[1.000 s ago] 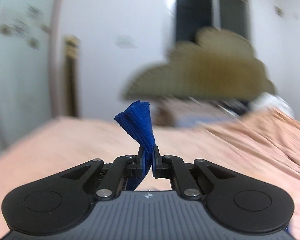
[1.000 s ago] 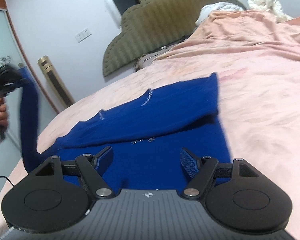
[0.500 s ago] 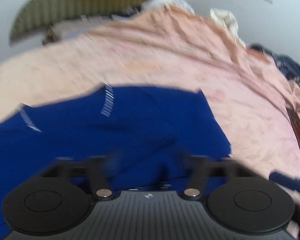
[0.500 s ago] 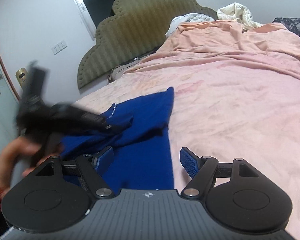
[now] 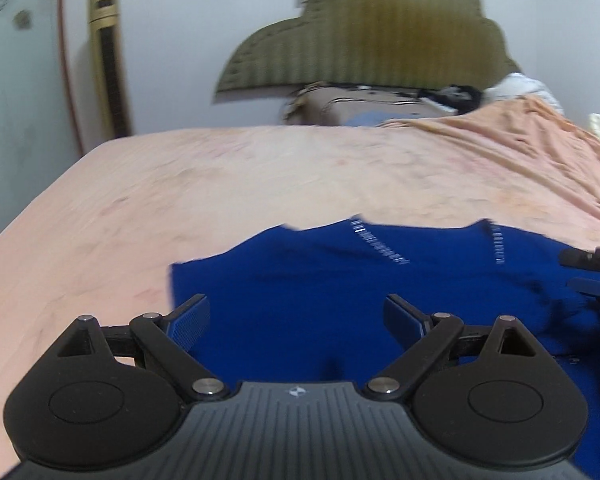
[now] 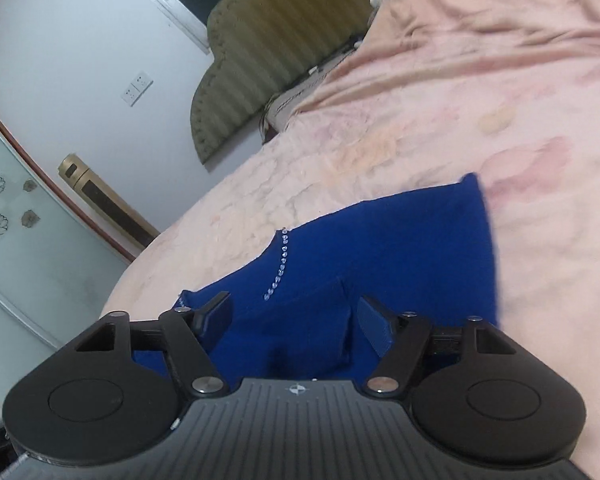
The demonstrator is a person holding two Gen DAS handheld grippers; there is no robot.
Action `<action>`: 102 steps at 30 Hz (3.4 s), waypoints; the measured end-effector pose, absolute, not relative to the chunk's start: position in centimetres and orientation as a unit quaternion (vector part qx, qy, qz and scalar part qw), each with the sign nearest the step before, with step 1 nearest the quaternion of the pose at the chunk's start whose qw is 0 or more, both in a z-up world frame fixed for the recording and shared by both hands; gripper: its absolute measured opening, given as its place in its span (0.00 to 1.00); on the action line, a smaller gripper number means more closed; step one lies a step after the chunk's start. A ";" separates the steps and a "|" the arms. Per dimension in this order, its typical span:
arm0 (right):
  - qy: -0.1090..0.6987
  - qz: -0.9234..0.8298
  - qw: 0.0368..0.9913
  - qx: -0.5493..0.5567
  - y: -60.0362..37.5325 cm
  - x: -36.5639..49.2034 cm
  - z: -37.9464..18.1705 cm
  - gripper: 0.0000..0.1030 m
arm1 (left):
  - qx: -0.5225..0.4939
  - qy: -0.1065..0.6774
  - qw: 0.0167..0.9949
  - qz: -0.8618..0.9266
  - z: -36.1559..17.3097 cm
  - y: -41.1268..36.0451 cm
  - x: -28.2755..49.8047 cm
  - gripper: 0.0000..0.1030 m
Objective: Fold small clothes
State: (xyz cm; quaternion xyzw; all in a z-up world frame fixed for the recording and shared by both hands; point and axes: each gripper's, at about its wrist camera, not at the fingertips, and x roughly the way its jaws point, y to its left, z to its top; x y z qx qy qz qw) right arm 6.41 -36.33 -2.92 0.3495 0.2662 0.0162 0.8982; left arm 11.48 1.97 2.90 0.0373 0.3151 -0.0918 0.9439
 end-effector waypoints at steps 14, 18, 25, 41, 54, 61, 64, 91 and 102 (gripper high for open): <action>0.249 -0.090 0.947 0.183 -35.0 3.2 0.5 0.10 | 0.038 0.331 0.941 -0.061 1.6 3.4 13.2 0.91; 0.306 -0.103 0.930 0.173 -36.2 3.8 -0.8 0.20 | 0.085 0.354 0.930 -0.043 -0.4 1.9 14.2 0.91; 0.248 -0.120 0.952 0.130 -34.0 1.7 0.4 0.37 | 0.142 0.328 0.934 -0.011 -1.1 1.5 13.2 0.91; 0.295 -0.119 0.940 0.124 -31.4 -0.8 -0.9 0.61 | 0.047 0.372 0.924 -0.069 -0.1 3.9 7.9 0.91; 0.303 -0.040 0.936 0.177 -27.9 -9.9 -0.6 0.79 | 0.052 0.404 0.912 -0.058 -1.1 6.7 3.1 0.91; 0.303 -0.031 0.936 0.178 -27.7 -12.1 -0.6 0.80 | 0.060 0.402 0.911 -0.060 -0.9 7.1 1.7 0.91; 0.303 -0.033 0.936 0.176 -28.1 -13.2 -0.7 0.80 | 0.064 0.395 0.914 -0.059 -0.7 8.1 1.1 0.91; 0.278 -0.025 0.947 0.160 -29.6 -13.6 0.2 0.07 | 0.019 0.351 0.921 -0.169 2.2 8.1 3.1 0.07; 0.303 -0.112 0.941 0.103 -31.9 -4.5 -0.8 0.25 | 0.067 0.348 0.931 -0.089 1.4 6.5 7.1 0.27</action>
